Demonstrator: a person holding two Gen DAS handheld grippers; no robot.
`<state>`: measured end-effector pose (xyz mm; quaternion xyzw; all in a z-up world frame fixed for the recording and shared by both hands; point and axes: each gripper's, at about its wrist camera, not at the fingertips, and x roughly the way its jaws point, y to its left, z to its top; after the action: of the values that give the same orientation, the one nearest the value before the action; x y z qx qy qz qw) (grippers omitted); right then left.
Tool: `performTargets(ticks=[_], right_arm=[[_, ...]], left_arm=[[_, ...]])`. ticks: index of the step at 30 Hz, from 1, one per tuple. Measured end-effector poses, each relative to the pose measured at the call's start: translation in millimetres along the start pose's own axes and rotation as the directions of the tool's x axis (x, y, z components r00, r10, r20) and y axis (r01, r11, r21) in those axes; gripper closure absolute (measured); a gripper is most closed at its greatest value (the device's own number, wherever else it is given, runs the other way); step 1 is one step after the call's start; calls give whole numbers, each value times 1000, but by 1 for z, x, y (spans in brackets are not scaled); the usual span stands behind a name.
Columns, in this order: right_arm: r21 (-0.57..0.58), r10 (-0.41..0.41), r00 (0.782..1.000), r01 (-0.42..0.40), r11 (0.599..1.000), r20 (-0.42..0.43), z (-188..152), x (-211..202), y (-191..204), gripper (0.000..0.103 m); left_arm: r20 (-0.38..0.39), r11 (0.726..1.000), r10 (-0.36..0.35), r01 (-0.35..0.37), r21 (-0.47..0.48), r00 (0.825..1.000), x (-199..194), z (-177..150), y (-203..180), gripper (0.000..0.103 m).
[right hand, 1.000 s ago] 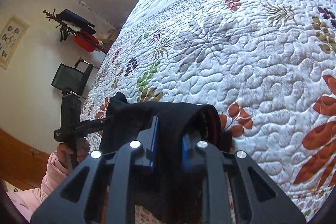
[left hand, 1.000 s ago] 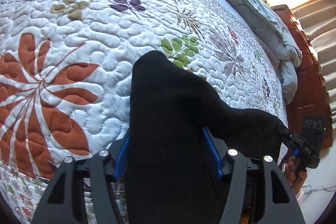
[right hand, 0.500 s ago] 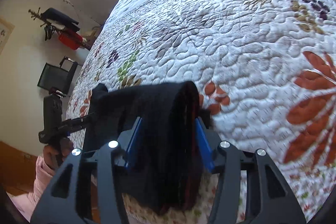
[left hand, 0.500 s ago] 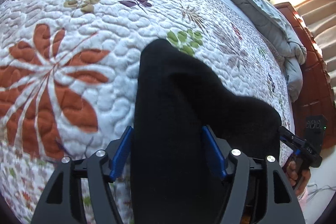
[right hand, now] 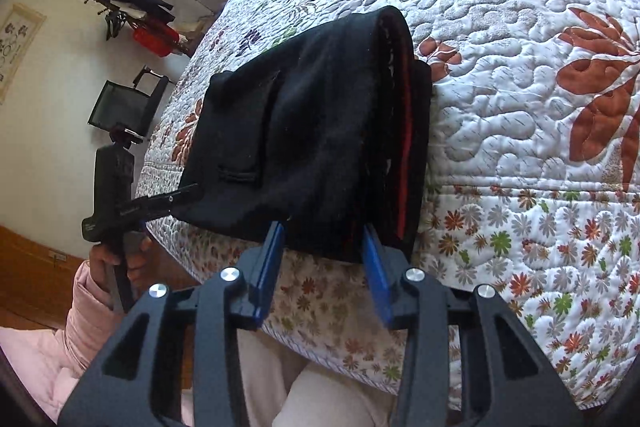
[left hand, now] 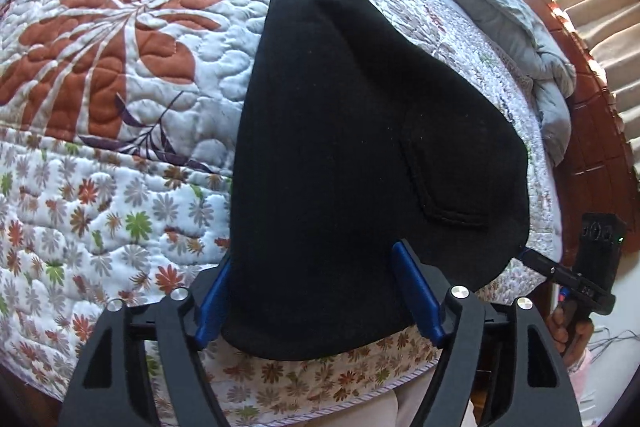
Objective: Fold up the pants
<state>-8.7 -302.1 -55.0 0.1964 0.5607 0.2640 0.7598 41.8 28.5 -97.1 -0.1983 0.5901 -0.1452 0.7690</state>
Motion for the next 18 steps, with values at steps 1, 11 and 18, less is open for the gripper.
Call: performTargets(ticks=[1, 11, 18], right_arm=[[-2, -3, 1000, 3, 1000, 3, 3, 2, 0, 73], [-11, -90, 996, 90, 996, -12, 4, -11, -8, 101], [20, -110, 993, 111, 994, -43, -2, 7, -20, 100]], left_arm=[[-3, 1000, 13, -13, 4, 1000, 1, 1, -3, 27], [0, 998, 59, -59, 5, 998, -7, 0, -5, 55], [0, 998, 56, -56, 6, 998, 0, -4, 3, 50]])
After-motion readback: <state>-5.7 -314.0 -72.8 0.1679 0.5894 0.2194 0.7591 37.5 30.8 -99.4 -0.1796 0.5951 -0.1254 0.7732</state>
